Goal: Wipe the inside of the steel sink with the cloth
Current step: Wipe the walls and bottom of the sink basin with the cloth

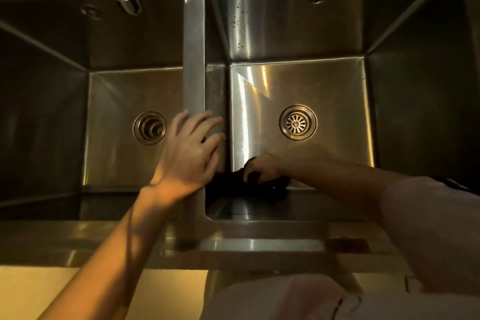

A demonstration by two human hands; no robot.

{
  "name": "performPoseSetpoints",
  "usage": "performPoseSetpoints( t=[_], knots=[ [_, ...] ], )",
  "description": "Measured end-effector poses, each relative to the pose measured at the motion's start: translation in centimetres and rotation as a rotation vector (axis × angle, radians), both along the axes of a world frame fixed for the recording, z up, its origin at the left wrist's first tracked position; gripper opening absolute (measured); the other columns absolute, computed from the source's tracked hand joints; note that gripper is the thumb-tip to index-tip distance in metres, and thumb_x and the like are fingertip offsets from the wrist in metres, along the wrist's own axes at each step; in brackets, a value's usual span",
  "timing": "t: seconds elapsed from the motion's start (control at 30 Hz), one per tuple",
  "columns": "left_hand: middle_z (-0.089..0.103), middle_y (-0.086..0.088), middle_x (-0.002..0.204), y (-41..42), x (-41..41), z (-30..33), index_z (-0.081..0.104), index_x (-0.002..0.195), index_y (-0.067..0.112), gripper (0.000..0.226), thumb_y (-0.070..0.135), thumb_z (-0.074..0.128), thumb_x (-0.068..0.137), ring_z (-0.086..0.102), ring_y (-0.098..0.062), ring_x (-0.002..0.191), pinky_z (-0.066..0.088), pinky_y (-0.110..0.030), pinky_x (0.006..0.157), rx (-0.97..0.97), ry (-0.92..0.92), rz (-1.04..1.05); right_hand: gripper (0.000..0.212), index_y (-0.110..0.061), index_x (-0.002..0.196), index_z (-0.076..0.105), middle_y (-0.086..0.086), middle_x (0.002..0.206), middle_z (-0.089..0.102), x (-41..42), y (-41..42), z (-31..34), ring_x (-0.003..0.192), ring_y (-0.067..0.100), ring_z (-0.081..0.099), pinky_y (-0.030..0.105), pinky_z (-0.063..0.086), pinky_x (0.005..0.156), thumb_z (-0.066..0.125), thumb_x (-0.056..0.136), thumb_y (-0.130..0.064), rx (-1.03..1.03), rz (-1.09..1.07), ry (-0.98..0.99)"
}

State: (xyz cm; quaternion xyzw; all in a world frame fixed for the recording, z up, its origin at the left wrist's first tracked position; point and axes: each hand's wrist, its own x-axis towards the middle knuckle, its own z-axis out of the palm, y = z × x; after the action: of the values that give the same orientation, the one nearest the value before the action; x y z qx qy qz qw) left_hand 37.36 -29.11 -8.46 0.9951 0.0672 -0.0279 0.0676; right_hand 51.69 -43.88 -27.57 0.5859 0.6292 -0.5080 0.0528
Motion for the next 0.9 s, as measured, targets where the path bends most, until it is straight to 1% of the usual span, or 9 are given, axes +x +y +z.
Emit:
performPoseSetpoints(
  t=[0.13,0.17,0.23,0.3,0.4,0.53,0.67,0.8,0.9],
  knots=[
    [0.062,-0.011,0.126,-2.5,-1.6,0.5,0.070,0.099,0.010,0.030,0.023,0.048,0.085,0.054,-0.033,0.122,0.034,-0.052,0.105,-0.019,-0.064,0.112,0.046,-0.026,0.124,0.061,0.005,0.130,0.058,-0.5,0.1,0.6,0.120,0.024,0.052,0.038,0.041,0.102,0.066,0.080,-0.012,-0.046,-0.035,0.028],
    [0.063,-0.011,0.126,-3.1,-2.2,0.7,0.071,0.099,0.010,0.030,0.023,0.048,0.085,0.054,-0.032,0.122,0.035,-0.052,0.105,-0.025,-0.070,0.138,0.046,-0.026,0.124,0.062,0.005,0.130,0.058,-0.6,0.0,1.0,0.120,0.024,0.052,0.034,0.040,0.100,0.067,0.080,-0.012,-0.045,-0.055,0.044],
    [0.063,-0.011,0.125,-4.3,-3.2,0.8,0.070,0.102,0.009,0.030,0.022,0.050,0.084,0.053,-0.032,0.122,0.035,-0.052,0.105,-0.044,-0.071,0.182,0.047,-0.027,0.123,0.062,0.003,0.129,0.058,-0.6,-0.2,2.4,0.118,0.022,0.052,0.027,0.036,0.092,0.068,0.079,-0.011,-0.028,-0.105,0.087],
    [0.062,-0.010,0.127,-5.4,-4.1,0.8,0.069,0.108,0.010,0.033,0.021,0.051,0.083,0.052,-0.030,0.124,0.032,-0.051,0.108,-0.063,-0.058,0.221,0.046,-0.025,0.123,0.063,0.001,0.129,0.059,-0.4,-0.5,4.5,0.117,0.020,0.053,0.025,0.036,0.089,0.068,0.080,-0.009,0.007,-0.135,0.143],
    [0.061,-0.009,0.128,-6.4,-5.3,0.8,0.066,0.115,0.011,0.036,0.022,0.050,0.084,0.051,-0.029,0.125,0.031,-0.050,0.109,-0.074,-0.028,0.266,0.046,-0.024,0.125,0.061,-0.002,0.130,0.059,-0.2,-1.0,8.4,0.117,0.017,0.054,0.029,0.041,0.096,0.068,0.082,-0.009,0.045,-0.134,0.204],
    [0.058,-0.009,0.131,-7.3,-6.4,1.0,0.065,0.115,0.011,0.036,0.022,0.049,0.085,0.047,-0.027,0.127,0.035,-0.051,0.106,-0.080,-0.028,0.354,0.046,-0.022,0.125,0.061,0.001,0.128,0.060,0.3,-1.9,13.6,0.115,0.020,0.055,0.043,0.044,0.100,0.067,0.082,-0.006,0.073,-0.165,0.285],
    [0.057,-0.011,0.133,-8.5,-7.1,0.8,0.064,0.115,0.011,0.036,0.023,0.045,0.088,0.046,-0.026,0.127,0.035,-0.047,0.104,-0.101,-0.096,0.385,0.045,-0.020,0.123,0.062,-0.001,0.126,0.060,0.7,-2.7,17.7,0.115,0.018,0.056,0.042,0.043,0.101,0.069,0.081,-0.004,0.138,-0.178,0.342],
    [0.060,-0.014,0.128,-9.3,-7.3,0.4,0.066,0.113,0.007,0.035,0.020,0.044,0.088,0.049,-0.027,0.122,0.038,-0.047,0.102,-0.111,-0.213,0.413,0.045,-0.024,0.119,0.063,-0.005,0.123,0.061,1.1,-2.7,18.9,0.113,0.013,0.057,0.035,0.047,0.099,0.070,0.079,-0.005,0.202,-0.155,0.376],
    [0.062,-0.015,0.126,-9.9,-7.5,0.0,0.067,0.111,0.005,0.034,0.020,0.045,0.090,0.050,-0.028,0.121,0.038,-0.047,0.103,-0.110,-0.248,0.431,0.047,-0.024,0.120,0.063,-0.003,0.124,0.061,1.0,-2.2,16.7,0.115,0.016,0.056,0.039,0.045,0.101,0.070,0.078,-0.004,0.154,-0.144,0.340]
  ],
)
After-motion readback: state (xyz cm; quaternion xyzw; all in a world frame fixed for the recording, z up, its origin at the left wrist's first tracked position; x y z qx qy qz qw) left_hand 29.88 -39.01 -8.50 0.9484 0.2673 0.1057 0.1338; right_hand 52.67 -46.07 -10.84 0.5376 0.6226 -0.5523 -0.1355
